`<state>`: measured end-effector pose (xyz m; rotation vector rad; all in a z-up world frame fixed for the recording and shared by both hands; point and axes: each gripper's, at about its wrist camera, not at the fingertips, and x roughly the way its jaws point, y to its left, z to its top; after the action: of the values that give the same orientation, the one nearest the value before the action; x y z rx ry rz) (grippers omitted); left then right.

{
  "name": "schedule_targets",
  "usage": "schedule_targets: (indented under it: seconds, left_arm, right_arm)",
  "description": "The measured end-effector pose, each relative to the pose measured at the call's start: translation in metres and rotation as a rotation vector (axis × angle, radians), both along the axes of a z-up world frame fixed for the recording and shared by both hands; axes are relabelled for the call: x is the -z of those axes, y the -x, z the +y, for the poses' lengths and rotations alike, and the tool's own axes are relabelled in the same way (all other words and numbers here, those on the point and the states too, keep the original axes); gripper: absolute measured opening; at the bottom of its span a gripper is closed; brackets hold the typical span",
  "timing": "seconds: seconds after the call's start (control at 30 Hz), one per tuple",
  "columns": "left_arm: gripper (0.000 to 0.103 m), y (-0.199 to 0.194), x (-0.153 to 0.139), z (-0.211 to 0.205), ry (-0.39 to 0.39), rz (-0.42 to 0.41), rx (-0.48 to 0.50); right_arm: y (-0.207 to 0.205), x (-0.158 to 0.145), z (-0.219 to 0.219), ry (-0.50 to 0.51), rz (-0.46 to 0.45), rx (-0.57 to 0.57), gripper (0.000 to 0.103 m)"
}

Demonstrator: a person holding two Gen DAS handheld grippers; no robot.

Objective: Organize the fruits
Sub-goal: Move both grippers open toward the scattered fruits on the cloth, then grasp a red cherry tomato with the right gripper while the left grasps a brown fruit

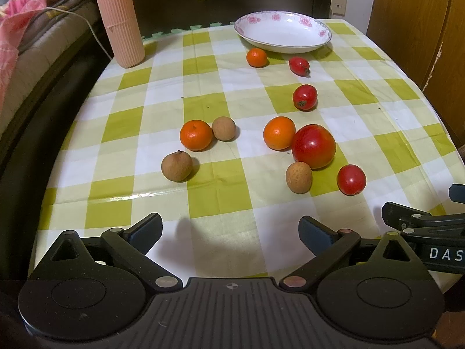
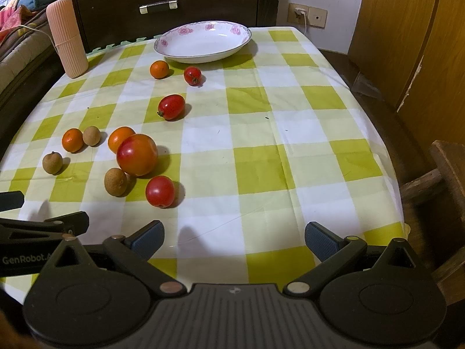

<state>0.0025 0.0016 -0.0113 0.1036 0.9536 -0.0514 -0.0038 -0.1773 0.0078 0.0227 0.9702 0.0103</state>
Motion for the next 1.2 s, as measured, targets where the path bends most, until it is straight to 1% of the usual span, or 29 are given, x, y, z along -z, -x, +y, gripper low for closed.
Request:
schedule_targets:
  seconds: [0.43, 0.67, 0.8, 0.9, 0.97, 1.07, 1.1, 1.2]
  left_arm:
    - [0.099, -0.003, 0.002, 0.001, 0.003, 0.012, -0.007]
    - [0.099, -0.008, 0.002, 0.003, -0.010, 0.005, -0.010]
    - [0.098, -0.011, 0.002, 0.004, -0.026, 0.000, -0.012]
    - [0.097, -0.013, 0.003, 0.007, -0.024, 0.008, -0.019]
    - [0.097, -0.016, 0.003, 0.010, -0.015, 0.015, -0.023]
    - [0.098, -0.016, 0.003, 0.011, 0.007, 0.021, -0.016]
    - [0.098, -0.016, 0.004, 0.010, 0.007, 0.020, -0.012]
    - [0.098, -0.016, 0.005, 0.007, -0.020, 0.010, 0.001]
  right_arm:
    - [-0.006, 0.004, 0.002, -0.017, 0.014, -0.021, 0.100]
    - [-0.014, 0.003, 0.006, -0.025, -0.002, -0.077, 0.095]
    - [-0.021, 0.005, 0.010, -0.049, 0.007, -0.123, 0.088]
    - [-0.027, 0.005, 0.016, -0.047, -0.003, -0.169, 0.083]
    - [-0.032, 0.006, 0.019, -0.048, -0.004, -0.196, 0.077]
    - [-0.041, 0.009, 0.022, -0.071, 0.020, -0.228, 0.067]
    - [-0.043, 0.011, 0.024, -0.079, 0.029, -0.241, 0.062]
    - [-0.046, 0.013, 0.031, -0.049, 0.017, -0.282, 0.057]
